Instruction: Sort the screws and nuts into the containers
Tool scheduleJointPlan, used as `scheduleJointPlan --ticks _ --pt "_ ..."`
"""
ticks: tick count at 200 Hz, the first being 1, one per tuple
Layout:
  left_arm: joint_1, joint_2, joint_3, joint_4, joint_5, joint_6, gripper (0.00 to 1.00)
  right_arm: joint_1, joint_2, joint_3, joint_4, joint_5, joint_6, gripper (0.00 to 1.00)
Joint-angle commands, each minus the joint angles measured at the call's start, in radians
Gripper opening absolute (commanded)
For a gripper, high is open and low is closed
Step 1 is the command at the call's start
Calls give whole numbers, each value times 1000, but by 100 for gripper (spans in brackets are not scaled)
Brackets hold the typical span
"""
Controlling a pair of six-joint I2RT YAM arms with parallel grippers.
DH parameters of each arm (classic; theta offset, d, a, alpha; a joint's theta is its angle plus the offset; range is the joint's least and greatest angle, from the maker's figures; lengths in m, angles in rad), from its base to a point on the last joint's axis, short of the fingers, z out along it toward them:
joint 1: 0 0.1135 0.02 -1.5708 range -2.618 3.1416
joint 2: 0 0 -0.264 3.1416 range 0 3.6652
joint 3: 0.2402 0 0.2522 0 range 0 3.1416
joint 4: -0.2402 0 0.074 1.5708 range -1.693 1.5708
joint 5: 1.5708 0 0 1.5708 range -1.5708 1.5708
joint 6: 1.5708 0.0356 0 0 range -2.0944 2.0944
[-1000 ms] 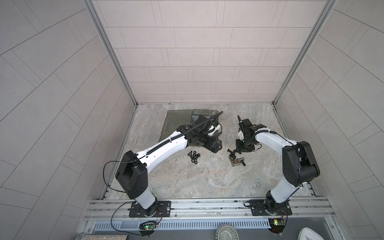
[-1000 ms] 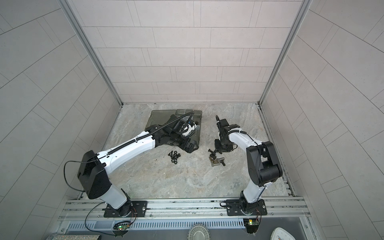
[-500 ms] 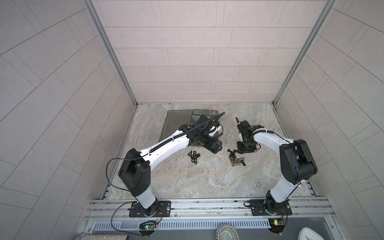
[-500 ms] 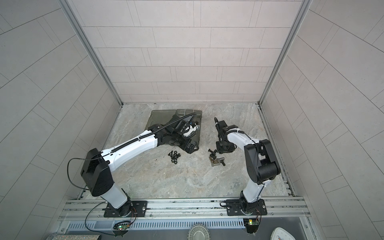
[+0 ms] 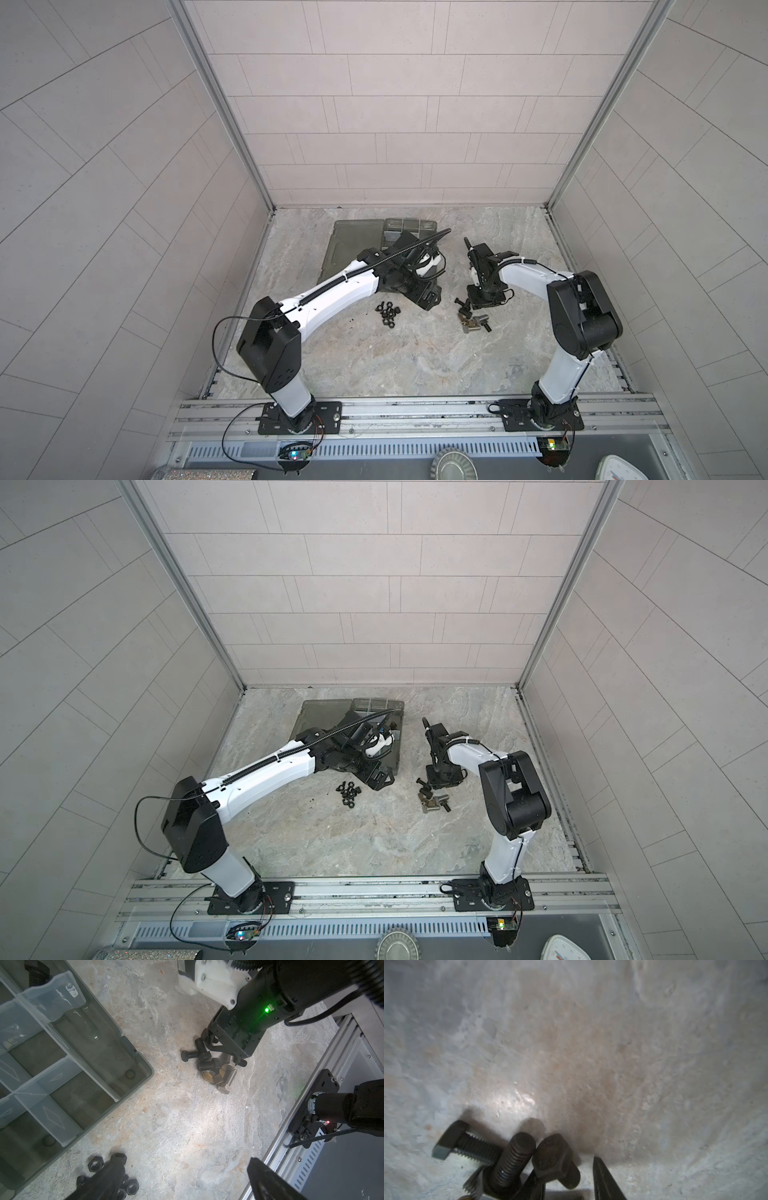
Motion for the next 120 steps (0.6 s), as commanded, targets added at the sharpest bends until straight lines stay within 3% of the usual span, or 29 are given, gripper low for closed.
scheduleJointPlan --ticks 1,29,84,120 --pt "3 -20 32 -33 -12 29 100 6 36 7 11 -13 -9 38" --pt "6 -27 36 -39 -18 39 100 6 37 16 14 -16 -9 35" --pt "23 -38 51 -61 -30 44 100 7 33 30 12 -25 -7 8" --pt "61 -67 46 -71 -54 26 100 7 0 40 -1 -34 4 3"
